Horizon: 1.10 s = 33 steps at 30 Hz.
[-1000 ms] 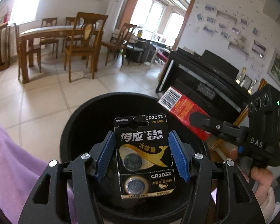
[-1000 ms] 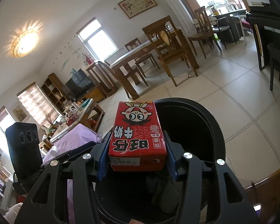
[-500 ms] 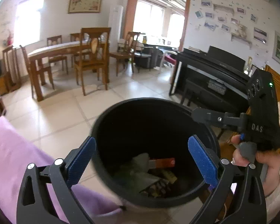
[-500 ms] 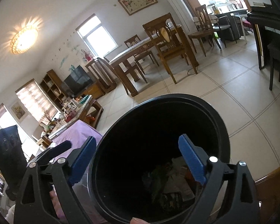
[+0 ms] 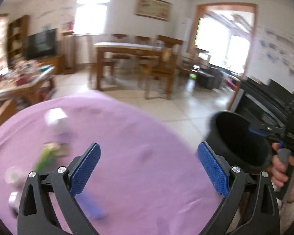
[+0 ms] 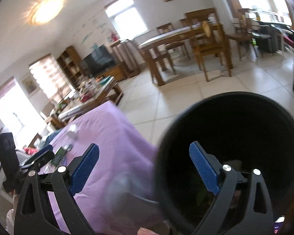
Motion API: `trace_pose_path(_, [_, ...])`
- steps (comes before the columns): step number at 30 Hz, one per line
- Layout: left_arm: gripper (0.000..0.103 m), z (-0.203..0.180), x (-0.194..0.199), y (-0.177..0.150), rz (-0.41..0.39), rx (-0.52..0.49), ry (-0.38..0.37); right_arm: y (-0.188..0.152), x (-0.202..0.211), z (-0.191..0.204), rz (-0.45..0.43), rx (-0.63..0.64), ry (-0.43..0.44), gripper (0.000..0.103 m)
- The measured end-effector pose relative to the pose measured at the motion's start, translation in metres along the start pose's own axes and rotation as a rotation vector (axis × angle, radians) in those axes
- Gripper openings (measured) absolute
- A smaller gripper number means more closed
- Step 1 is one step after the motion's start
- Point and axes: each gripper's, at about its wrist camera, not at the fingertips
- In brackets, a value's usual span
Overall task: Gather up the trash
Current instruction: 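Grasp the green can with the left tool while the right tool approaches the white cup, then grasp the white cup with the right tool while the left tool holds the green can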
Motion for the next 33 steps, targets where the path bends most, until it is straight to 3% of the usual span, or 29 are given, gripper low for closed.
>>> trace_pose_path(4, [0.097, 0.072, 0.02, -0.012, -0.002, 0.113, 0.082, 0.003, -0.027, 0.046, 0.048, 0.076, 0.034, 0.092])
trace_pose_path(8, [0.095, 0.12, 0.02, -0.016, 0.056, 0.164, 0.118, 0.008, -0.057, 0.096, 0.097, 0.159, 0.069, 0.092])
trace_pose_path(13, [0.065, 0.148, -0.002, -0.009, 0.175, 0.185, 0.111, 0.02, -0.089, 0.149, 0.141, 0.252, 0.087, 0.092])
trace_pose_path(14, [0.061, 0.153, -0.007, -0.008, 0.188, 0.19, 0.103, 0.023, -0.096, 0.159, 0.152, 0.273, 0.085, 0.092])
trace_pose_path(18, [0.028, 0.16, -0.022, -0.009, 0.24, 0.168, 0.088, 0.036, -0.123, 0.188, 0.186, 0.337, 0.075, 0.092])
trace_pose_path(19, [0.025, 0.161, -0.025, -0.008, 0.248, 0.169, 0.079, 0.04, -0.133, 0.196, 0.198, 0.354, 0.07, 0.092])
trace_pose_path(22, [0.022, 0.161, -0.025, -0.007, 0.24, 0.165, 0.071, 0.048, -0.16, 0.215, 0.232, 0.392, 0.064, 0.092])
trace_pose_path(27, [0.022, 0.16, -0.017, -0.007, 0.188, 0.181, 0.046, 0.064, -0.203, 0.243, 0.284, 0.449, 0.037, 0.082])
trace_pose_path(31, [0.022, 0.165, -0.01, -0.012, 0.17, 0.217, 0.033, 0.073, -0.238, 0.26, 0.328, 0.495, -0.018, 0.064])
trace_pose_path(33, [0.021, 0.167, -0.008, -0.012, 0.159, 0.227, 0.029, 0.076, -0.253, 0.263, 0.357, 0.502, -0.031, 0.059])
Point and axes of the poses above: each gripper's, at about its wrist camera, not at the fingertips, and x roughly against the way its jaws point, z to its left, y to its top, and after that the axes turned 15 degrees about z, right-handed
